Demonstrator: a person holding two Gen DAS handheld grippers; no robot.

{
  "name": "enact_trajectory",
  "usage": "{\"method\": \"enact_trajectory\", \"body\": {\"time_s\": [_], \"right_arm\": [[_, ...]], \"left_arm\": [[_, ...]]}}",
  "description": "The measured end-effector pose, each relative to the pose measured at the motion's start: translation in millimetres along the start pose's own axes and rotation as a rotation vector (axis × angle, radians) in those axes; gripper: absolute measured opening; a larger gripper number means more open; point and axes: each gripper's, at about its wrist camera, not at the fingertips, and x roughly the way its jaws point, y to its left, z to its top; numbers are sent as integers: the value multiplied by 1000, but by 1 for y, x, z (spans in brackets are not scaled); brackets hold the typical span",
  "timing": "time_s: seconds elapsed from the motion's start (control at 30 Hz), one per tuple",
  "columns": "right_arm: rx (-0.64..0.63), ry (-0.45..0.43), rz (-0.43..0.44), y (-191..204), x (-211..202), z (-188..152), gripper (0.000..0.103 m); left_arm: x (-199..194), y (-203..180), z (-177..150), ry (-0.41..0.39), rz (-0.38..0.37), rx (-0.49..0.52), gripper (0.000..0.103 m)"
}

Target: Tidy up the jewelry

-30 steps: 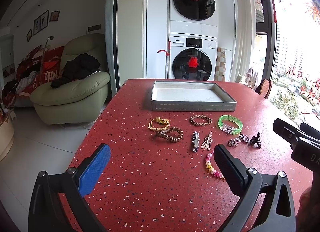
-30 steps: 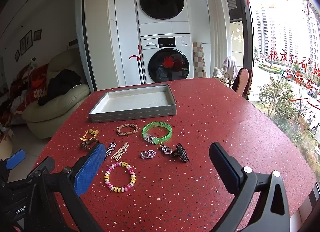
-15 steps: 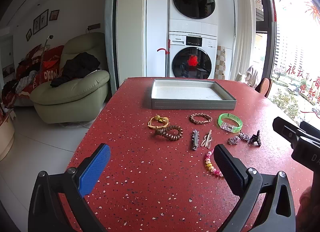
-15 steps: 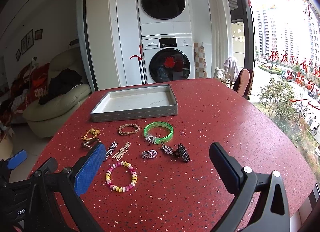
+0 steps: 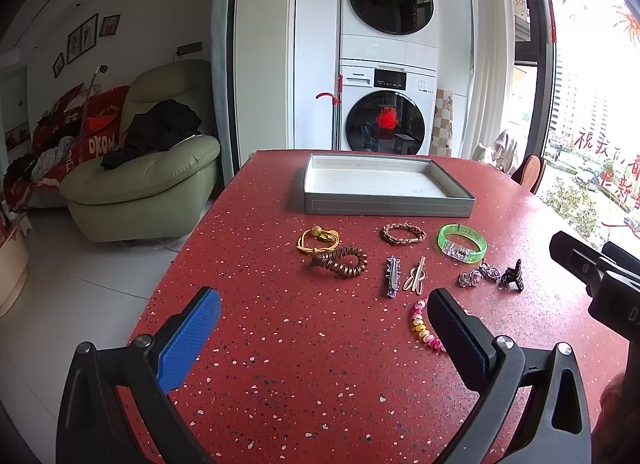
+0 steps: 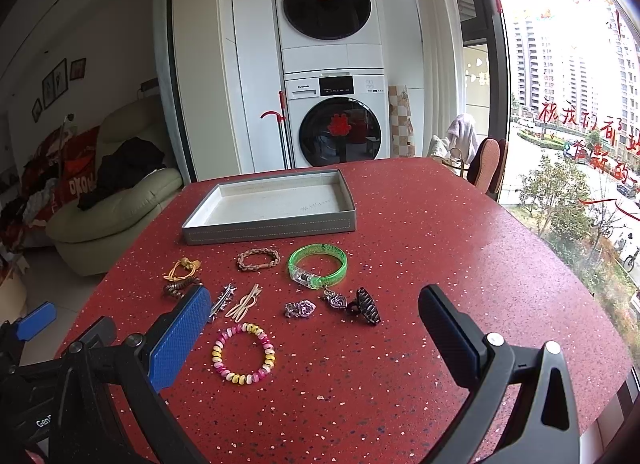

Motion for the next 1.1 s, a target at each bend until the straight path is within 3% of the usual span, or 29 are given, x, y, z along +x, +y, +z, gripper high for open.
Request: {"method": "enact_trajectory", "body": {"time_s": [1.1], "right_arm": [[13, 9, 8, 0, 0, -3, 103]], "left_arm": [[0, -3, -1, 17, -5, 11, 103]]}}
